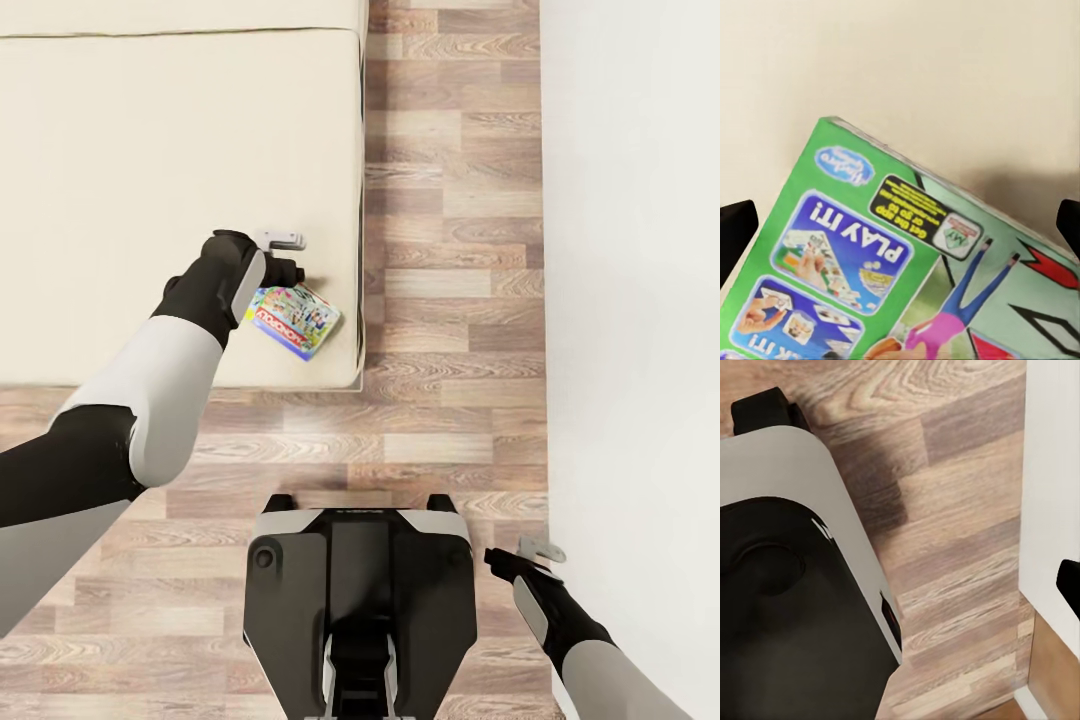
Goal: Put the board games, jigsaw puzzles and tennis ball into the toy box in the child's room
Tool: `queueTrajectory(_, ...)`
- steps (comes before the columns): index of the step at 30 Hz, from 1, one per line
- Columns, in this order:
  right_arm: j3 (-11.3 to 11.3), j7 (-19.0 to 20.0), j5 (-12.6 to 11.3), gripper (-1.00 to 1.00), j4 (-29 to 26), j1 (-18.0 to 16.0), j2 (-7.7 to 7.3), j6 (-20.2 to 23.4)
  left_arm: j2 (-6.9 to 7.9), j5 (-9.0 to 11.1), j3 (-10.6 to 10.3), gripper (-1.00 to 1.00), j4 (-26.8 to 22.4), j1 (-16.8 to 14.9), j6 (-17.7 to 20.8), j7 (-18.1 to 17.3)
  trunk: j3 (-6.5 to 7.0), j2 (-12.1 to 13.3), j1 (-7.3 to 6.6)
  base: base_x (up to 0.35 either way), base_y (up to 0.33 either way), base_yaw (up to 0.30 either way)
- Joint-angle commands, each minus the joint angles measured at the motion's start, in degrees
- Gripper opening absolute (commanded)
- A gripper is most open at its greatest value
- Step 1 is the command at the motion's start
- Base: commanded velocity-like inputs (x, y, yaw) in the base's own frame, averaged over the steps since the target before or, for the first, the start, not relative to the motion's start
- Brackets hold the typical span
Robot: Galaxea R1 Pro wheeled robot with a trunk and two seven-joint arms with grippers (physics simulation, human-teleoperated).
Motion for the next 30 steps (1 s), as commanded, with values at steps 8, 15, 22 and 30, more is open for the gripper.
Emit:
queueTrajectory(8, 0.1, -0.2, -0.6, 1.0, -0.1, 0.0, -0.01, 0.3, -0.05, -0.4, 0.0, 1.0, 0.0, 0.0, 0.2, -0.2, -0.06, -0.1, 0.02, -0.182, 0.0, 0.0)
queueTrajectory(15, 0.1, -0.1, -0.6, 1.0, 0.0, 0.1, -0.34, -0.6, -0.12, -0.4, -0.1, 1.0, 0.0, 0.3, -0.1, -0.1, -0.06, -0.1, 0.02, -0.02, 0.0, 0.0)
queueTrajectory(22, 0.1, -0.2, -0.6, 1.0, 0.0, 0.0, -0.15, -1.6, -0.33, -0.5, -0.1, 1.0, 0.0, 0.3, -0.7, -0.1, -0.06, -0.1, 0.02, 0.0, 0.0, 0.0)
queueTrajectory(30, 0.1, -0.2, -0.6, 1.0, 0.0, -0.1, -0.78, -1.6, -0.35, -0.5, -0.1, 1.0, 0.0, 0.3, -0.9, -0.1, -0.06, -0.1, 0.02, -0.007, 0.0, 0.0)
